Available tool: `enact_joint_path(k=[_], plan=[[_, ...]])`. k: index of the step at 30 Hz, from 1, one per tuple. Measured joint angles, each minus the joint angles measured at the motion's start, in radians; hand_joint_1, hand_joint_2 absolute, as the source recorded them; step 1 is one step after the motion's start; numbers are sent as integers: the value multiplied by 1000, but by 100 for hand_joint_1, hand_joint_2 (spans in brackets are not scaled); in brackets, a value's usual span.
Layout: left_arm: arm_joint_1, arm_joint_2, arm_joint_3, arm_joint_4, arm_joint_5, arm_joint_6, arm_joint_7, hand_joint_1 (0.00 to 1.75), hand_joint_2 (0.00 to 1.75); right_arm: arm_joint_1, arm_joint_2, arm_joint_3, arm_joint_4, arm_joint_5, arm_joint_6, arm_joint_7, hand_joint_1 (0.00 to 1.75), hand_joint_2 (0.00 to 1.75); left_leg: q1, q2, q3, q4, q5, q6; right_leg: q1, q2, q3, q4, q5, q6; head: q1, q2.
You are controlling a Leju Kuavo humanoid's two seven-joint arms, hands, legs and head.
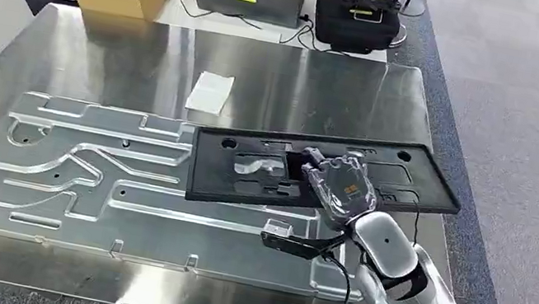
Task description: Take the parts from the cabinet and place them on the table.
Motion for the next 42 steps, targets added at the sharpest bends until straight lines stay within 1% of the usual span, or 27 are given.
enact_joint_path(k=[3,5,7,8,9,11,13,14,15,18,19,21,23,24,25,26,28,29,30,33,35,36,38,39,40,41,42], plan=[[3,2,0,0,-1,-4,8,0,0,4,-3,0,6,0,0,0,175,175,6,-1,0,-8,34,23,5,0,-1,-2,5,18,2,0],[0,1,0,0,-1,-8,10,0,0,4,-6,0,10,-2,0,0,175,175,9,2,-3,-16,46,37,0,-4,-18,49,-64,28,5,0],[0,1,0,0,-1,-9,14,0,0,6,-8,0,13,-3,0,0,175,175,8,3,-12,-15,52,42,-4,-5,-68,201,-161,35,6,0],[0,1,0,0,-1,-9,16,0,0,9,-10,0,18,-4,0,0,175,175,8,4,-19,-15,56,42,-5,-6,-88,267,-194,38,6,0],[0,1,0,0,-1,-8,16,0,0,11,-10,1,21,-4,0,0,175,175,8,4,-27,-12,60,41,-6,-7,-93,298,-201,40,6,0],[0,0,0,0,-3,-1,18,0,0,11,-11,1,26,-4,0,0,175,175,8,2,-44,-7,65,40,-10,-8,-35,229,-160,40,6,0],[0,0,-1,0,-8,23,19,0,0,9,-11,1,26,-5,0,0,175,175,8,0,-54,-4,72,33,-10,-9,81,59,-107,32,6,0],[0,0,-3,0,-15,37,19,0,0,5,-11,1,26,-5,0,0,175,175,6,1,-57,-2,76,27,-6,-10,123,-15,-125,26,6,0],[-1,-1,-5,0,-18,45,21,0,0,5,-11,1,26,-5,0,0,175,175,5,2,-57,-4,81,20,0,-8,118,-3,-102,27,2,0],[-5,-1,-9,0,-23,59,21,0,0,-4,-11,1,35,-10,1,-2,175,175,5,1,-55,-10,94,1,3,-8,112,-13,-101,13,7,0],[-5,0,-10,0,-23,62,21,0,0,-7,-10,1,40,-11,2,-3,175,175,6,0,-62,-4,94,-3,-11,-11,113,-24,-88,2,8,0],[-5,-3,-11,0,-24,64,22,0,0,-15,-5,2,47,-12,2,-6,175,175,8,1,-94,83,13,-13,-9,-15,104,-26,-77,-11,-2,0],[-6,-3,-11,0,-24,66,22,0,0,-15,-3,2,55,-12,3,-8,175,175,10,2,-151,245,-72,-22,-7,-16,97,-24,-72,-12,-3,0],[-5,-3,-11,0,-24,66,22,0,0,-15,-3,2,60,-12,3,-9,175,175,10,2,-169,303,-90,-25,-6,-17,92,-22,-70,-11,-4,0],[-5,-3,-11,0,-24,66,23,0,0,-15,-3,3,63,-13,3,-9,175,175,10,2,-165,311,-84,-26,-6,-18,90,-19,-70,-10,-3,0],[-5,-3,-12,0,-27,67,23,0,0,-15,-2,3,68,-18,3,-11,175,175,10,2,-135,271,-56,-26,-6,-19,88,-16,-70,-10,-3,0],[-7,-3,-20,0,-37,69,24,0,0,-27,6,4,83,-32,9,-20,175,175,10,2,-29,94,20,-21,-6,-18,88,-8,-74,-5,-3,0],[-10,-3,-24,0,-40,69,24,0,0,-39,13,4,97,-38,11,-23,175,175,10,2,3,26,14,-15,-7,-18,85,-4,-77,0,-3,0],[-15,-3,-30,0,-42,68,25,0,0,-56,20,5,113,-45,15,-30,175,175,1,0,15,19,14,-6,-1,-15,78,-1,-77,4,-2,0],[-24,-3,-40,0,-47,65,26,0,0,-97,41,7,173,-67,19,-47,175,175,0,1,8,11,15,10,-2,-15,77,-6,-70,19,-2,0],[-27,-3,-51,0,-53,66,30,0,0,-125,48,8,211,-78,17,-55,175,175,10,1,12,-7,25,25,-2,-13,68,13,-90,30,-2,0],[-28,-3,-56,0,-53,65,32,0,0,-140,49,8,234,-87,14,-57,175,175,10,2,10,-9,27,34,-3,-14,44,61,-121,33,0,0],[-29,-1,-61,0,-53,65,37,0,0,-161,54,8,284,-98,2,-66,175,175,9,2,7,-8,28,37,-5,-14,-39,229,-194,38,0,0],[-28,2,-63,0,-53,64,39,0,0,-165,54,8,307,-103,-3,-71,175,175,8,1,6,-8,28,37,-6,-14,-69,288,-208,40,-1,0],[-27,3,-65,0,-52,62,40,0,0,-167,55,8,327,-107,-5,-72,175,175,8,-1,6,-7,28,37,-7,-14,-81,305,-198,40,0,0],[-26,5,-68,0,-52,60,42,0,0,-170,56,8,343,-109,-7,-72,175,175,8,-3,6,-5,28,37,-7,-14,-71,275,-166,38,0,0],[-26,6,-70,0,-52,58,42,0,0,-176,58,8,354,-110,-8,-72,175,175,7,-5,6,-4,28,37,-7,-14,-40,203,-119,34,0,0]])
